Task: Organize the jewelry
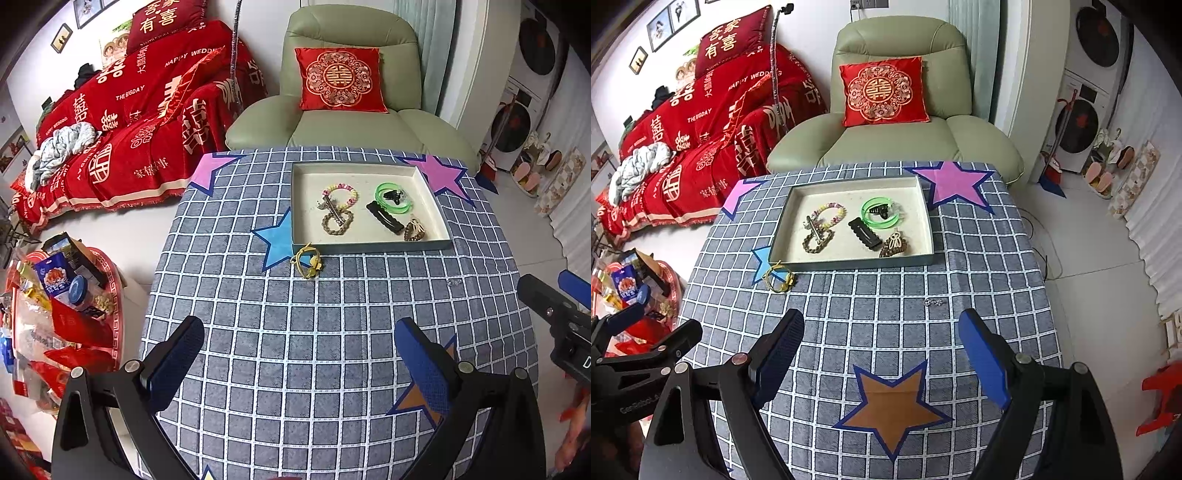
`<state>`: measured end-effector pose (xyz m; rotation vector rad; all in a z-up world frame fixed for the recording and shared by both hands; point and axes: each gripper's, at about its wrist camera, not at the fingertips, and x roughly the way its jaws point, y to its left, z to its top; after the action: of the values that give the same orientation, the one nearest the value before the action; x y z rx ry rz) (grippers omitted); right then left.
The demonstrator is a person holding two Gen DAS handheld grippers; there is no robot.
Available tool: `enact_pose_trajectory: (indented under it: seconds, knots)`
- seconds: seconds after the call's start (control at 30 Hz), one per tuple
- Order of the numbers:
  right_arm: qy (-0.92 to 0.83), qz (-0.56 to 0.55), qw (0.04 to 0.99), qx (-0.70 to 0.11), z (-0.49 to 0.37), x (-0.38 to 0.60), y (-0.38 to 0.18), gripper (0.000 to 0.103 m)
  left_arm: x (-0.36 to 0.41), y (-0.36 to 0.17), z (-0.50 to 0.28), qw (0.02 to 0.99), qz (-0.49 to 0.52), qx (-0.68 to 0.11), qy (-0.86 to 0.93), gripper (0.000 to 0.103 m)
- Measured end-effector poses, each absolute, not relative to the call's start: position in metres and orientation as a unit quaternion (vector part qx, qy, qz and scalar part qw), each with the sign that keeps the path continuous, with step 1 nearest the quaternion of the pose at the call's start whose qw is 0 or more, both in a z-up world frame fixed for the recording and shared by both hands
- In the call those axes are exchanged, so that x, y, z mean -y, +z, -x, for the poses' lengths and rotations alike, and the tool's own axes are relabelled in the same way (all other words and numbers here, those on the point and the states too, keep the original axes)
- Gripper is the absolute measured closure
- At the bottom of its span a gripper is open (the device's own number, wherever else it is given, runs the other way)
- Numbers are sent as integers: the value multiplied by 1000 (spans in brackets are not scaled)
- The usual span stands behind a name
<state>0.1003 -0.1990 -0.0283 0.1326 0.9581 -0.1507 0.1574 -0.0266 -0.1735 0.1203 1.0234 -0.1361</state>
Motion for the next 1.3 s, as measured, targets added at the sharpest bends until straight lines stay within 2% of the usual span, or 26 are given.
enact_pose_trajectory:
  seconds: [1.3]
  knots:
    - [-71, -63, 887, -453, -95, 190, -17, 15, 21, -152, -150, 872, -55, -483, -57, 0]
